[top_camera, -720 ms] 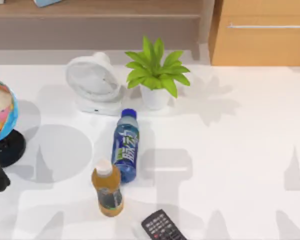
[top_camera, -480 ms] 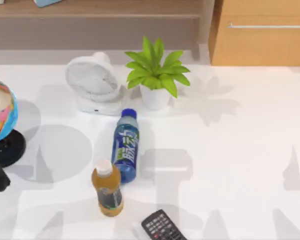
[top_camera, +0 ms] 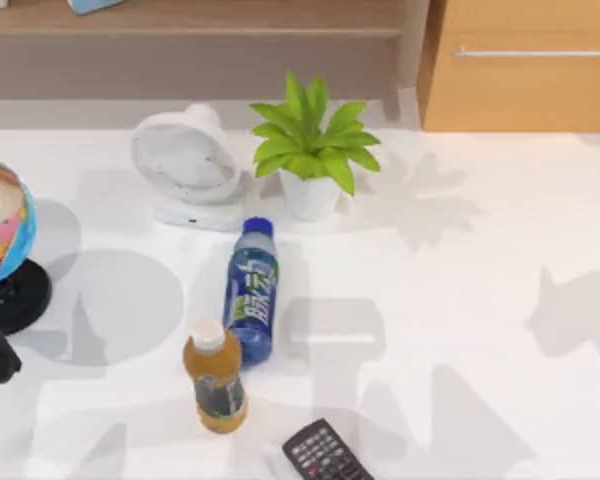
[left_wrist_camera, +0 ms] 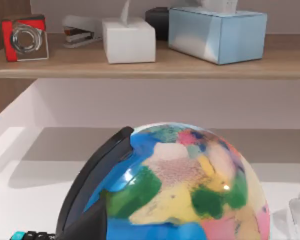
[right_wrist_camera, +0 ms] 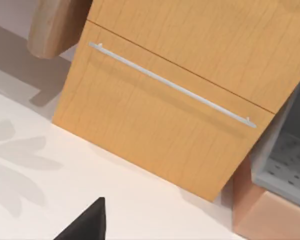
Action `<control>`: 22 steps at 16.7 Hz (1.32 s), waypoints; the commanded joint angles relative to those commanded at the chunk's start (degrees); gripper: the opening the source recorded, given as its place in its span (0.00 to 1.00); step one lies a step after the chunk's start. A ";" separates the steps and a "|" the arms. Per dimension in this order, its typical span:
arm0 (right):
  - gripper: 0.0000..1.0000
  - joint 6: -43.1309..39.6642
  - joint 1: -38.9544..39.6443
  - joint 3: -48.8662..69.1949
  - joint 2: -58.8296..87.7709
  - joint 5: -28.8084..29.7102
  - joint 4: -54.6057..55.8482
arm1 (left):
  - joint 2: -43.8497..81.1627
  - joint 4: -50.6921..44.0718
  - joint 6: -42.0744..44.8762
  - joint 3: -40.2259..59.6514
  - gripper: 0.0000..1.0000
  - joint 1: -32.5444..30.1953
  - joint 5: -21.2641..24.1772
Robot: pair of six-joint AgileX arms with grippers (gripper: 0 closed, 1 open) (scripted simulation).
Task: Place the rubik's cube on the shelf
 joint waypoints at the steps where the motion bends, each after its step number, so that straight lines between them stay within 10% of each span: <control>1: 1.00 -3.90 1.03 2.17 6.03 -0.01 2.20 | 0.00 0.00 0.00 0.00 1.00 0.00 0.00; 12: 1.00 -45.21 6.91 26.58 68.00 4.58 34.01 | 0.00 0.00 0.00 0.00 1.00 0.00 0.00; 22: 1.00 -64.36 3.11 40.22 94.15 12.56 59.99 | 0.00 0.00 0.00 0.00 1.00 0.00 0.00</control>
